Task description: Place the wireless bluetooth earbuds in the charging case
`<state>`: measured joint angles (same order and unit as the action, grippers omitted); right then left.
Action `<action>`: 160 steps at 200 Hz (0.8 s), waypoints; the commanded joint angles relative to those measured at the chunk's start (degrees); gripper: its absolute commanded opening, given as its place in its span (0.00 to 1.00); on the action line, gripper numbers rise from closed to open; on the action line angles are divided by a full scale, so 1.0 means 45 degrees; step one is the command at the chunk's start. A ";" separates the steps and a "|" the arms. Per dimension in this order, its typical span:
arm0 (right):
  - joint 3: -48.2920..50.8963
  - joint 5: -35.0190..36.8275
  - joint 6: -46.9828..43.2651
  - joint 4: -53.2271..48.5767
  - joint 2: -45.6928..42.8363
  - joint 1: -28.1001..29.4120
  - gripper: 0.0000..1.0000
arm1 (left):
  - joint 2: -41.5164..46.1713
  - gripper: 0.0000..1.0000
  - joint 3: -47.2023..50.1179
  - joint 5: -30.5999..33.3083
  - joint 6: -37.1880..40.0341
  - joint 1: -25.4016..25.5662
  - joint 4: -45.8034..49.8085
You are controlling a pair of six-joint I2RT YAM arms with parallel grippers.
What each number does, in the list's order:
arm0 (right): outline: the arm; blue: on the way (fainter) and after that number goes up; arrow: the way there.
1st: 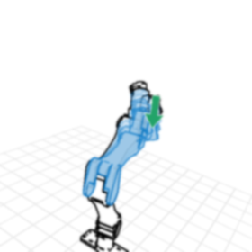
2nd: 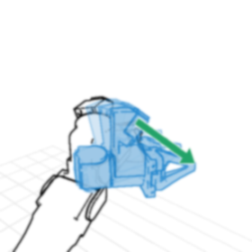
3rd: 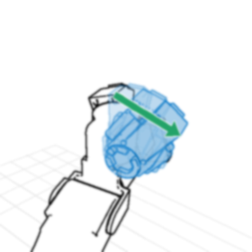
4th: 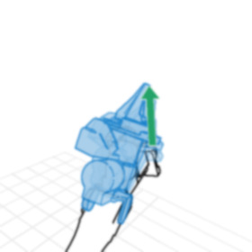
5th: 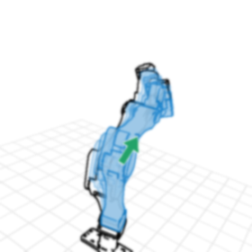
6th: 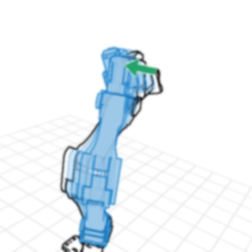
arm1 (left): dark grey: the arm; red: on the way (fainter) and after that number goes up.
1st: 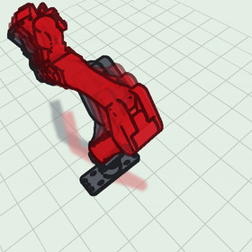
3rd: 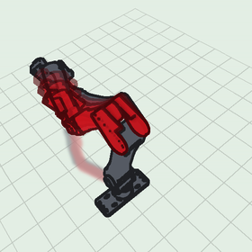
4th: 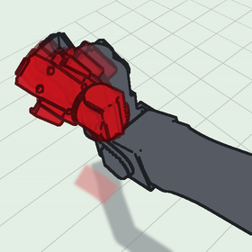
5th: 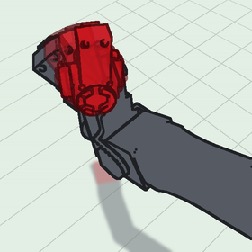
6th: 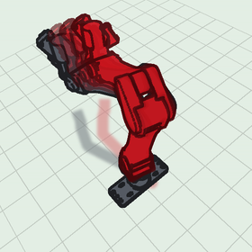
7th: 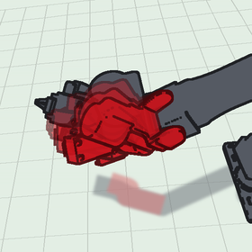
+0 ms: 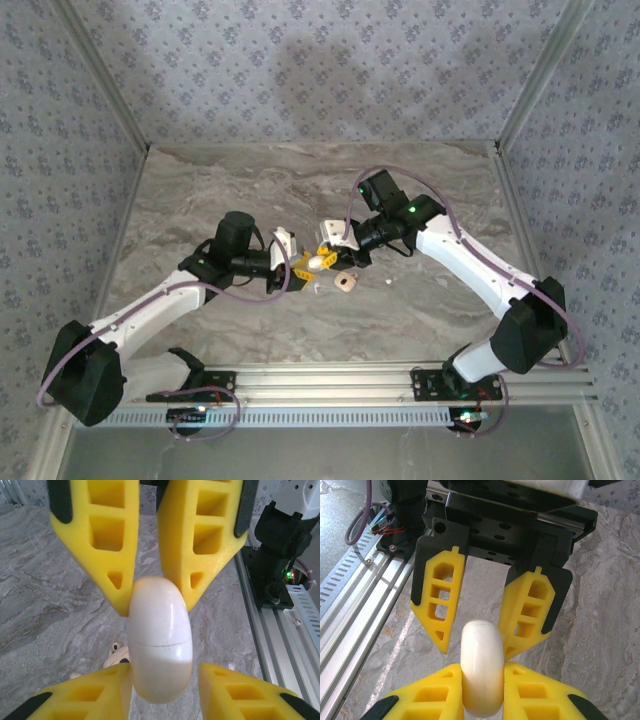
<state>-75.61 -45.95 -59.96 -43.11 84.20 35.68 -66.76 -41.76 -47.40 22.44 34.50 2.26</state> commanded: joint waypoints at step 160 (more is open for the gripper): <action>-0.0096 0.0404 0.0440 -0.0217 0.0401 0.0291 0.26 | 0.0266 0.22 -0.0056 -0.0523 -0.0187 0.0020 -0.0320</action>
<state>-75.61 -44.40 -58.30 -43.27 85.30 36.77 -66.74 -41.76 -47.11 21.34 34.46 1.43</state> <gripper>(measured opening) 0.222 0.240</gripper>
